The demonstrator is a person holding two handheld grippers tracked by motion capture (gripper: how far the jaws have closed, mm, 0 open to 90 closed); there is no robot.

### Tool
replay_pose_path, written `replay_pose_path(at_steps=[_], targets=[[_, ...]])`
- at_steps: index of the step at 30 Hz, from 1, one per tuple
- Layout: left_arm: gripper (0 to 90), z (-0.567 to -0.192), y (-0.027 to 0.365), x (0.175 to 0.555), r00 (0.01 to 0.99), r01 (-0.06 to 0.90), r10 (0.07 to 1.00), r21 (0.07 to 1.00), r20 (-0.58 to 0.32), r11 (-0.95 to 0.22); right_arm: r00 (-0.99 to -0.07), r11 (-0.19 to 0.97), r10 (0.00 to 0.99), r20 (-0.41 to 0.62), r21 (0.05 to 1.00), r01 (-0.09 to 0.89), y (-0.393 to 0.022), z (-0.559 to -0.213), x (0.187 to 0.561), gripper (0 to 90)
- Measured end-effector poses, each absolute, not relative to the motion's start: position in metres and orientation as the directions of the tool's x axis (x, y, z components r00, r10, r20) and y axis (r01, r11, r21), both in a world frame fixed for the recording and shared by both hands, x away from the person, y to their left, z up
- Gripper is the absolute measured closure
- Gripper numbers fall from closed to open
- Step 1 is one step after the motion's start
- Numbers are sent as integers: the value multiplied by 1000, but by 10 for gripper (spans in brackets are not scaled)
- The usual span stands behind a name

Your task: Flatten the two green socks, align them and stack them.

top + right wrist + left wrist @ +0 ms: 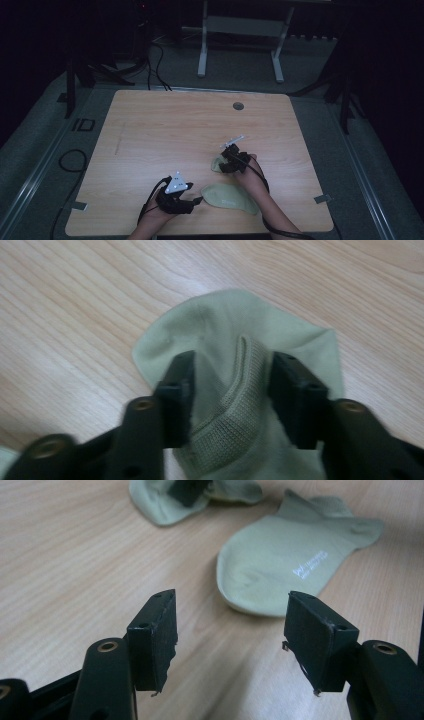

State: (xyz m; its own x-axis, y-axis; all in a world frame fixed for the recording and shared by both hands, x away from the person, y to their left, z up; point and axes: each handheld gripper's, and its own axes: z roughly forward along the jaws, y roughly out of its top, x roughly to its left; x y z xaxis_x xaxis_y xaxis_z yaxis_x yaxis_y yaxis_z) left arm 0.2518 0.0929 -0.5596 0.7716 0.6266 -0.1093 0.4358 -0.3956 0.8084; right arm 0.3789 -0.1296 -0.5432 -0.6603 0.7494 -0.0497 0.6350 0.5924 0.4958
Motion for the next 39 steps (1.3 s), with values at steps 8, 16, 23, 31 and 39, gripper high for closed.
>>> replay_pose_path(at_steps=[8, 16, 23, 31, 39], targets=[[380, -553, 92, 266, 757, 428, 646, 820, -96, -379, -671, 596, 741, -24, 484, 641, -125, -542, 380, 388], [548, -537, 71, 310, 769, 391, 637, 827, -53, -403, -667, 558, 744, 21, 529, 639, -142, -514, 374, 570], [743, -553, 34, 346, 786, 403, 617, 733, 30, -548, -671, 578, 742, 7, 501, 644, -138, -527, 374, 626], [855, -562, 22, 366, 765, 436, 642, 691, 53, -576, -686, 610, 728, -4, 463, 644, -140, -538, 373, 766], [869, -563, 23, 363, 757, 428, 649, 695, 73, -578, -676, 573, 736, 24, 508, 643, -157, -517, 372, 828]])
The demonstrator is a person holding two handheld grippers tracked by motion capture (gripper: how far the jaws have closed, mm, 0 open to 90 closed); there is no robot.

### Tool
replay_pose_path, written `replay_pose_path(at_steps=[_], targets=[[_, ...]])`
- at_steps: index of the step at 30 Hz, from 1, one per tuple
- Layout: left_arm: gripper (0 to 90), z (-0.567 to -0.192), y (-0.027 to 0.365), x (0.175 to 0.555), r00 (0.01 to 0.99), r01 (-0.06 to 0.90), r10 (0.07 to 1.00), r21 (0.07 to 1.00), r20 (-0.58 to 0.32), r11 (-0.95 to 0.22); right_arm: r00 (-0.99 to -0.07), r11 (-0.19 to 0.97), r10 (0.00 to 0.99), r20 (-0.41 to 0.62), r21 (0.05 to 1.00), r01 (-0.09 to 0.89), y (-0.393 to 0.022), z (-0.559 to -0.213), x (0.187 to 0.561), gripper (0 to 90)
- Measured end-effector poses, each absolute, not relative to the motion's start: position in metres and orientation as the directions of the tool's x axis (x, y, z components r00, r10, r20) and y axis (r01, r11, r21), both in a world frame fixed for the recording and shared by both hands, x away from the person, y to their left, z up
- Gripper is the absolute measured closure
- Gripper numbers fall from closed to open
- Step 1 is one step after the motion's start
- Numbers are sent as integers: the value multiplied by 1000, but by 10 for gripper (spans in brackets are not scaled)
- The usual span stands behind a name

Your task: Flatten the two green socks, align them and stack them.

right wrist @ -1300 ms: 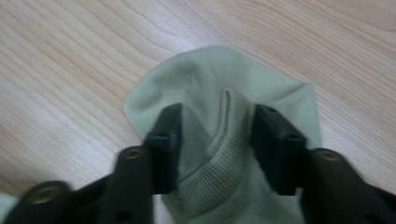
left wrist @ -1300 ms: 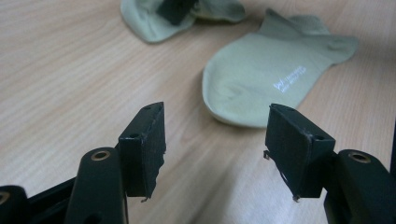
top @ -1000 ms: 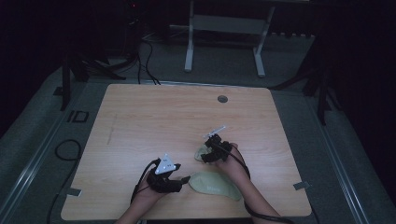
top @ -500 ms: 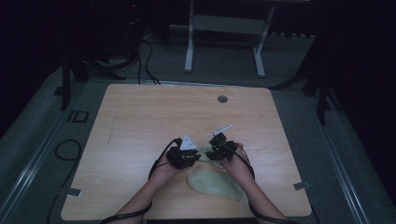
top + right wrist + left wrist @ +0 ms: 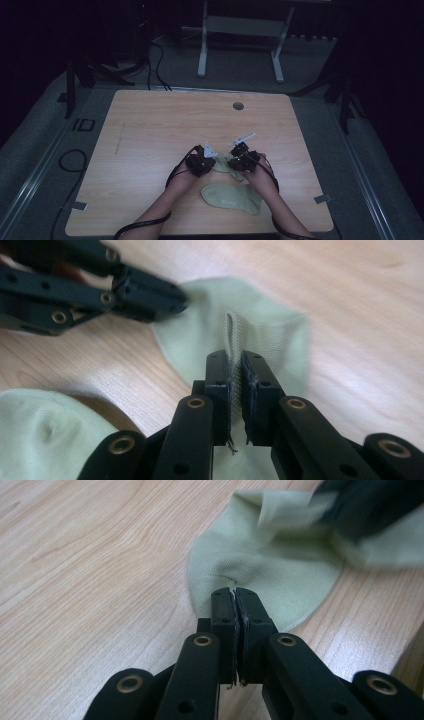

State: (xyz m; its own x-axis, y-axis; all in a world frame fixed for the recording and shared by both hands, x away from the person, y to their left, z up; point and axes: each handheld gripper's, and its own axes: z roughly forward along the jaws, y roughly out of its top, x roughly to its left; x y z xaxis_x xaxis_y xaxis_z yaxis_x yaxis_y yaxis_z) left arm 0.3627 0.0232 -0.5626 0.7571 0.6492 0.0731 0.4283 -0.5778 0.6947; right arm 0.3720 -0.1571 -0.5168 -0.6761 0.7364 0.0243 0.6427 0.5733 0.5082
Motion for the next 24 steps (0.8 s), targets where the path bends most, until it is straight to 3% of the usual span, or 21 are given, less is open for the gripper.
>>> replay_pose_path(at_steps=[9, 17, 20, 23, 24], targets=[[868, -562, 27, 361, 757, 437, 650, 689, 66, -579, -605, 479, 794, 55, 557, 679, -201, -491, 382, 821], [867, -561, 27, 364, 766, 427, 638, 683, 75, -593, -551, 433, 831, 79, 530, 729, -227, -503, 392, 808], [867, -561, 28, 365, 766, 430, 639, 683, 70, -590, -533, 421, 841, 88, 511, 749, -232, -512, 396, 655], [867, -561, 27, 365, 767, 429, 638, 682, 71, -592, -527, 412, 846, 80, 528, 743, -233, -514, 396, 685], [867, -561, 27, 366, 768, 427, 636, 681, 73, -595, -527, 411, 846, 80, 532, 740, -233, -514, 395, 740]])
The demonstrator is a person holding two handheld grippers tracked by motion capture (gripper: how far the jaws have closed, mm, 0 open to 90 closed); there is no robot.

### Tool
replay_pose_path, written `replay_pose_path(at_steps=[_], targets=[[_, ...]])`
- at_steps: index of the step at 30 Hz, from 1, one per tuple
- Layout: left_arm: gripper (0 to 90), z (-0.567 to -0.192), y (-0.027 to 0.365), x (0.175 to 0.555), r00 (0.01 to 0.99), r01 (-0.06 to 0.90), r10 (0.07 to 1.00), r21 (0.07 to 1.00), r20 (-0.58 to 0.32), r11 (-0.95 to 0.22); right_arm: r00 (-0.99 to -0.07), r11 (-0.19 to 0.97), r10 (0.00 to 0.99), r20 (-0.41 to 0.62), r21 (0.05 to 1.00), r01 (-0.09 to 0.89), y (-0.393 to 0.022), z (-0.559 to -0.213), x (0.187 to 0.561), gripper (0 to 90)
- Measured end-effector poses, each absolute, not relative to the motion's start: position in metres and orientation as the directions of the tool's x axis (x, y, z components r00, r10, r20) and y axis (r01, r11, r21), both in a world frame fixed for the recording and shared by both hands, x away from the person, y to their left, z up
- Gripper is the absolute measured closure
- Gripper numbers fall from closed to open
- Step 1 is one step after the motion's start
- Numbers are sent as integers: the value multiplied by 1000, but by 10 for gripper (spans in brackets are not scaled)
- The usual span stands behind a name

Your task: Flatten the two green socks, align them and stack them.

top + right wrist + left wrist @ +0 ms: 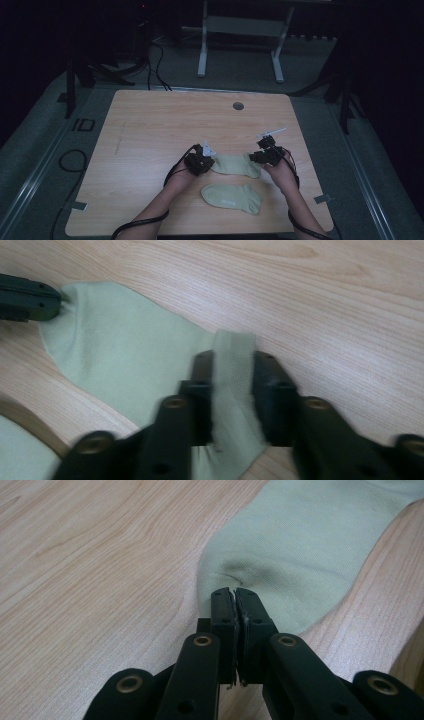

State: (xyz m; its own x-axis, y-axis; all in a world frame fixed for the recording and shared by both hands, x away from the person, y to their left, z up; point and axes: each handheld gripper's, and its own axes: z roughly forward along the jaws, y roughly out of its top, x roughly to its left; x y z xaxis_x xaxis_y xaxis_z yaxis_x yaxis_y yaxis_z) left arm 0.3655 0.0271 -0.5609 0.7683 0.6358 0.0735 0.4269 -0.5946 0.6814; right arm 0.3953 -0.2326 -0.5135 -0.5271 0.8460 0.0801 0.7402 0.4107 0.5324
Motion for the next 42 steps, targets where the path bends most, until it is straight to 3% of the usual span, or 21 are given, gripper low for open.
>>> replay_pose_path(at_steps=[3, 5, 12, 26, 32, 36, 42], targets=[[867, -561, 27, 365, 769, 423, 634, 681, 79, -598, -544, 440, 837, 56, 521, 731, -227, -516, 394, 863], [867, -561, 27, 365, 768, 426, 636, 683, 74, -594, -554, 456, 831, 48, 512, 728, -224, -521, 394, 896], [867, -561, 27, 367, 770, 428, 634, 679, 71, -596, -561, 484, 827, 26, 475, 735, -220, -538, 397, 898], [851, -558, 20, 375, 771, 442, 634, 660, 67, -608, -548, 468, 836, 36, 477, 744, -232, -538, 406, 864], [606, -542, 27, 371, 770, 442, 636, 680, 47, -586, -561, 456, 825, 67, 507, 731, -234, -528, 399, 761], [585, -527, 38, 359, 762, 453, 647, 710, 4, -538, -595, 455, 797, 99, 549, 701, -236, -516, 388, 711], [475, -522, 48, 330, 780, 476, 624, 694, -50, -540, -657, 506, 748, 95, 559, 657, -236, -509, 360, 634]])
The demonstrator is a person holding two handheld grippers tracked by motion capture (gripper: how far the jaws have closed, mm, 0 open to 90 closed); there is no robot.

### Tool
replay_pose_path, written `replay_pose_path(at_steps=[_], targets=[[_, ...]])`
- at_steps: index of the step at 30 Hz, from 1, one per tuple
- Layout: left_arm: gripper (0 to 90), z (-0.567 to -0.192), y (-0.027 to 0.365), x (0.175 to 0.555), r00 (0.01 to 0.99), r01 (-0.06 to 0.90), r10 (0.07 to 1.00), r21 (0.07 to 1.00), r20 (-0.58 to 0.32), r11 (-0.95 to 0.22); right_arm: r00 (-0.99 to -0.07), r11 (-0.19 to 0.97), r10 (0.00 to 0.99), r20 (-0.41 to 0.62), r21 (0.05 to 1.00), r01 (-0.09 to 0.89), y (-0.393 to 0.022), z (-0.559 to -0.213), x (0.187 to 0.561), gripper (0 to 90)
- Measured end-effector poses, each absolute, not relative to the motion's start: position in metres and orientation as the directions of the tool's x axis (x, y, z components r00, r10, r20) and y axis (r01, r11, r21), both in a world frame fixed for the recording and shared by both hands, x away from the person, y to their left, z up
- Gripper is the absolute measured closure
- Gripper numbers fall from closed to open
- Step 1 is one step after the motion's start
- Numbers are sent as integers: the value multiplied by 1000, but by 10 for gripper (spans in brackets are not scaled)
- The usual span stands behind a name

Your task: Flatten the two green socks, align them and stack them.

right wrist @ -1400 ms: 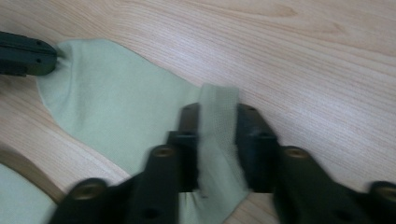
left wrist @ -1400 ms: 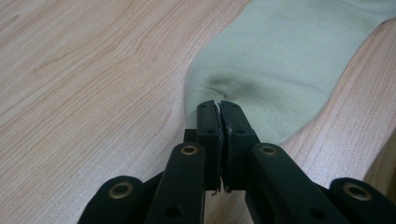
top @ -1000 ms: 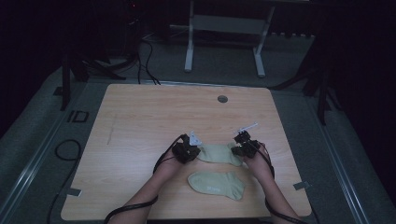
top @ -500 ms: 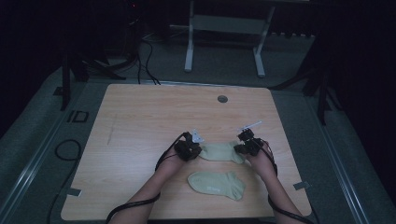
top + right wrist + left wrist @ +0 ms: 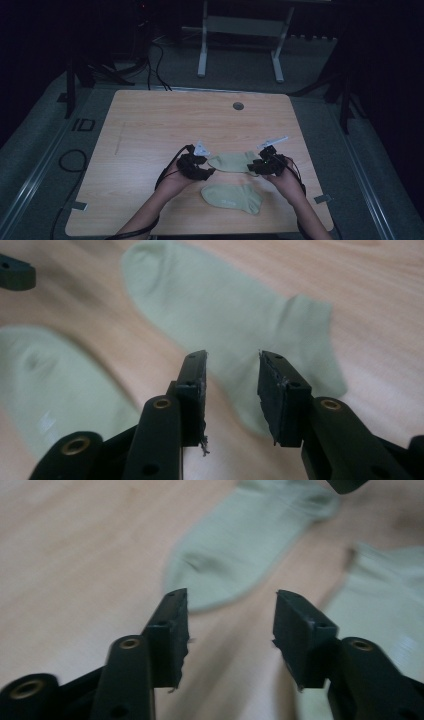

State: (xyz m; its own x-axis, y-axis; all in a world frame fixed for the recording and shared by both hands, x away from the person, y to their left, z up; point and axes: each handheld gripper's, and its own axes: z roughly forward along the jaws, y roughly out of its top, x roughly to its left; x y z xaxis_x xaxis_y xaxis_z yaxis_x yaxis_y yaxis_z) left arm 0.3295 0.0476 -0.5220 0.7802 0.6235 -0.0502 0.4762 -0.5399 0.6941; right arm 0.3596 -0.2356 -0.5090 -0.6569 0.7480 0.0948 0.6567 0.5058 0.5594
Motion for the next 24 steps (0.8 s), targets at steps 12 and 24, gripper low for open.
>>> replay_pose_path(at_steps=[12, 24], targets=[[509, -548, 56, 287, 790, 505, 606, 655, -89, -562, -708, 549, 702, 79, 573, 608, -244, -527, 295, 620], [808, -558, 49, 277, 790, 519, 606, 626, -91, -582, -695, 589, 719, 15, 517, 621, -250, -541, 266, 721]])
